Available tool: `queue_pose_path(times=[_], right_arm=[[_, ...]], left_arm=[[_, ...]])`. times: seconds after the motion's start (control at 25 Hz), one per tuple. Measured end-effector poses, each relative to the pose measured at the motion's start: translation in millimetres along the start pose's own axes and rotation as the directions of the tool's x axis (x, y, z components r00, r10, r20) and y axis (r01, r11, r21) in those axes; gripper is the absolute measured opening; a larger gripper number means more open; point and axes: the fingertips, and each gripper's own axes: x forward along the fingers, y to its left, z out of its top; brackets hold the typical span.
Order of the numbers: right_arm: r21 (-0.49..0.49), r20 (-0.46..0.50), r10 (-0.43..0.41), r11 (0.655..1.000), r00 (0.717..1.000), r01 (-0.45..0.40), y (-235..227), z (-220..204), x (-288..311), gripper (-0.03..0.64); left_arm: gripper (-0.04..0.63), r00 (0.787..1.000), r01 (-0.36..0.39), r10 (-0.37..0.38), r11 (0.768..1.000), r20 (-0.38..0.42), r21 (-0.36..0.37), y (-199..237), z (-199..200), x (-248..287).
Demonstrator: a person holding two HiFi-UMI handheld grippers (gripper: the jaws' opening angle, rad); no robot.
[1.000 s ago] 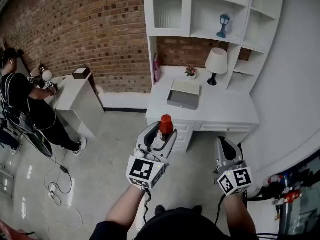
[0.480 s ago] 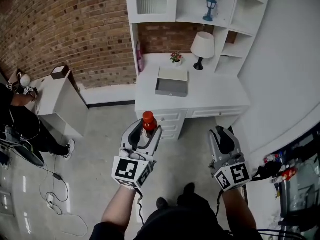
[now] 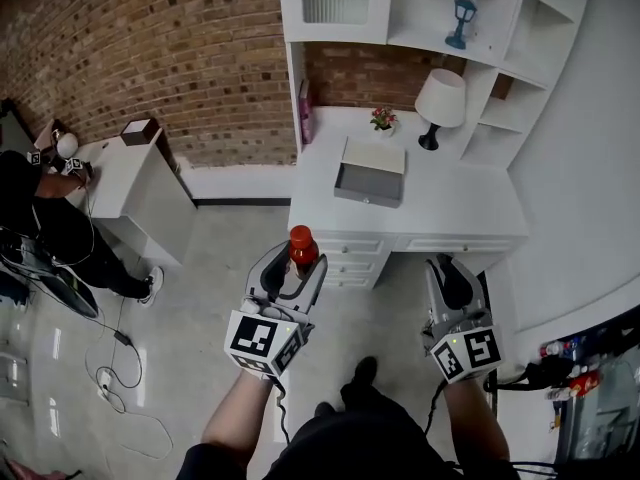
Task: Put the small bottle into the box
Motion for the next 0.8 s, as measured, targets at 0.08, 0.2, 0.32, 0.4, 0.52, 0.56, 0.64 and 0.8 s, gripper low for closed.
queue_pose_path(times=[0.08,0.2,0.32,0.4,0.52,0.56,0.64,0.8], right_arm=[[0.017,0.009,0.017,1.0,1.0,-0.017,-13.7,-3.1,17.9,0.095],[0.047,0.014,0.039,0.998,0.999,-0.039,-39.2,-10.1,43.4,0.095],[0.066,0.022,0.061,0.996,0.998,-0.062,-61.5,-12.3,64.6,0.095],[0.081,0.036,0.075,0.994,0.997,-0.078,-76.0,-14.4,74.0,0.095],[0.093,0.045,0.094,0.991,0.995,-0.097,-97.5,-16.9,84.0,0.095],[0.092,0.044,0.097,0.991,0.994,-0.101,-103.5,-16.1,86.9,0.095],[0.083,0.043,0.1,0.991,0.994,-0.103,-114.7,-16.4,91.3,0.095],[0.08,0.041,0.097,0.992,0.994,-0.1,-132.3,-19.5,99.9,0.094]], left_arm=[[0.215,1.0,-0.017,0.017,1.0,-0.01,0.003,5.8,-2.0,16.8],[0.215,0.999,-0.03,0.029,0.999,-0.031,-0.013,7.4,-7.3,47.9],[0.215,0.998,-0.039,0.038,0.999,-0.052,-0.036,7.1,-8.8,80.3],[0.215,0.997,-0.046,0.043,0.998,-0.06,-0.037,5.9,-8.3,100.5],[0.215,0.996,-0.052,0.05,0.998,-0.069,-0.036,-0.5,-7.2,128.6],[0.215,0.996,-0.053,0.05,0.998,-0.069,-0.037,-2.8,-6.6,136.6],[0.215,0.996,-0.054,0.051,0.998,-0.072,-0.04,-5.8,-7.4,149.7],[0.215,0.995,-0.054,0.05,0.998,-0.089,-0.038,-6.2,-15.1,169.6]])
